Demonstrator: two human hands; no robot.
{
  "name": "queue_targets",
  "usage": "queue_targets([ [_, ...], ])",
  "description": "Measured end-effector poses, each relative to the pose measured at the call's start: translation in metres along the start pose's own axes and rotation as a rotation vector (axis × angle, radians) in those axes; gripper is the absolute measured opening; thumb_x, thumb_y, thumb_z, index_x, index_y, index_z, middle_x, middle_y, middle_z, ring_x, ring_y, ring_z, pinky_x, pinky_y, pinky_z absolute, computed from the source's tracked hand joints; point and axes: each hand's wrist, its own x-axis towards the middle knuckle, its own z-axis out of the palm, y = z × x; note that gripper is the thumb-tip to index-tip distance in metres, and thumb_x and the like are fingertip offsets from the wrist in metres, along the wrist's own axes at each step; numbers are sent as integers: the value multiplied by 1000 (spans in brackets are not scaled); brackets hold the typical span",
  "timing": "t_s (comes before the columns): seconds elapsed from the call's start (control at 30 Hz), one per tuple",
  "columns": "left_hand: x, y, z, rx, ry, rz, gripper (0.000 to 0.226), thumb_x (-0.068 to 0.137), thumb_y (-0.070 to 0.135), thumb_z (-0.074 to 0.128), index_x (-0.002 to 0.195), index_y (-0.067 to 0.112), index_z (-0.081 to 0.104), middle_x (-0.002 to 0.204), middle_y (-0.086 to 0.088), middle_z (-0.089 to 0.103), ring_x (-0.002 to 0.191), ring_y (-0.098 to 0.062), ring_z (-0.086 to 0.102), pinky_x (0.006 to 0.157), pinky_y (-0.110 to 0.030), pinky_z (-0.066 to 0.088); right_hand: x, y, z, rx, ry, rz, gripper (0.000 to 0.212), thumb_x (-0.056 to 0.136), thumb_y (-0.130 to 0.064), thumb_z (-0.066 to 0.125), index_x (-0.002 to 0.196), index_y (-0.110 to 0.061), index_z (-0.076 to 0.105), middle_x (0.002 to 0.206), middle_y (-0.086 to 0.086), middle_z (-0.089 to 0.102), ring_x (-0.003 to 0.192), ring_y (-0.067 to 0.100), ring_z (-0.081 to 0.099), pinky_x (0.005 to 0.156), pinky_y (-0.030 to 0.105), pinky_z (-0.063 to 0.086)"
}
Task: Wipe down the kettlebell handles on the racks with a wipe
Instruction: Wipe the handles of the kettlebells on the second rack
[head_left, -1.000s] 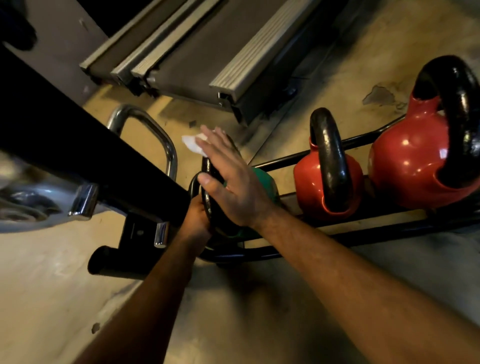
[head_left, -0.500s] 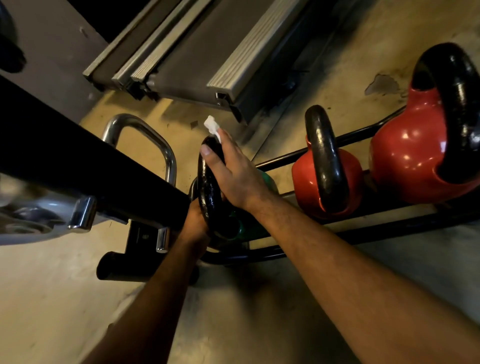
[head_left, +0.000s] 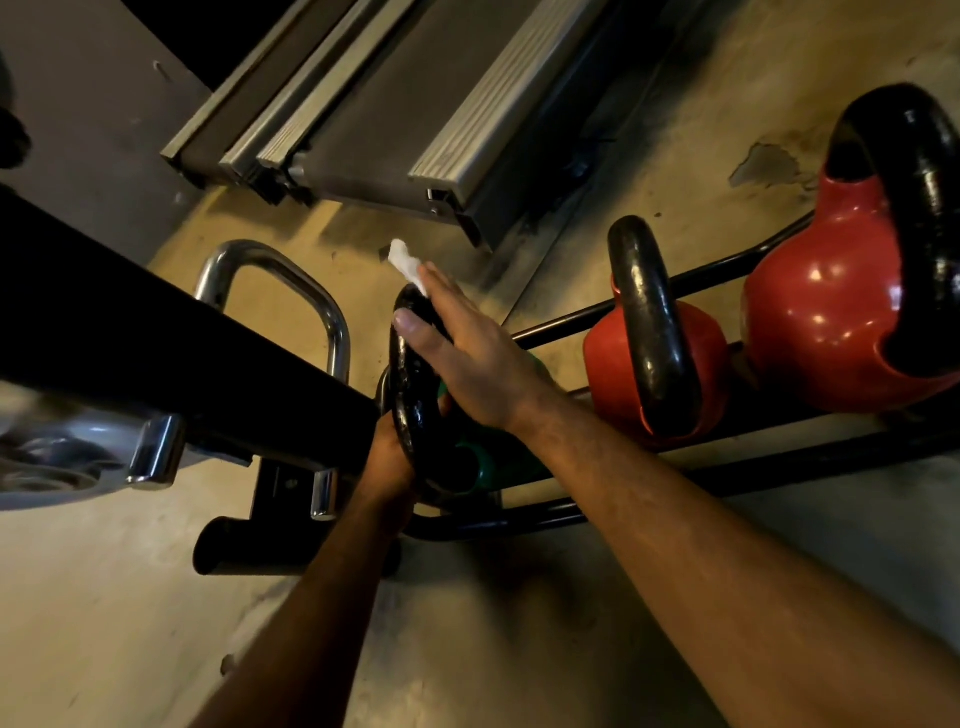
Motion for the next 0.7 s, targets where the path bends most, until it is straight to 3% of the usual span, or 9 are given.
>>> queue_targets([
  [0.17, 2, 1, 1, 0, 8, -4, 41, 96, 30, 56, 135, 15, 55, 127, -5, 66, 118, -22, 63, 102, -52, 49, 10, -2, -12, -155, -79, 204, 95, 88, -83, 33, 161, -30, 4, 164, 2, 27, 145, 26, 36, 114, 52, 34],
  [0.37, 1, -2, 0, 0, 15, -17, 21, 98, 18, 52, 114, 22, 65, 116, -5, 71, 109, -21, 68, 99, -49, 52, 0, 1, 0, -50, -26, 108, 92, 89, -80, 32, 161, -31, 3, 168, -4, 17, 150, 22, 28, 117, 56, 29],
  [0.5, 0, 1, 3, -21, -10, 6, 33, 95, 20, 53, 127, 13, 59, 121, -8, 69, 113, -21, 66, 95, -40, 54, 4, -3, 1, -41, 13, 233, 112, 68, -100, 23, 158, -34, 18, 152, 5, 46, 134, 28, 50, 109, 56, 40],
  [0.63, -2, 1, 4, -39, 14, 6, 24, 89, 27, 57, 110, 21, 66, 110, -3, 73, 107, -21, 69, 90, -37, 56, -2, -12, 3, 12, 17, 89, 92, 87, -80, 35, 161, -29, 14, 166, -1, 24, 148, 22, 31, 115, 50, 31],
  [0.7, -1, 1, 4, -47, 12, 3, 24, 89, 28, 56, 110, 22, 66, 114, -6, 72, 108, -23, 68, 92, -40, 55, -3, -8, 3, -60, 27, 96, 98, 81, -84, 31, 161, -32, 9, 166, -3, 22, 149, 22, 30, 115, 54, 31],
])
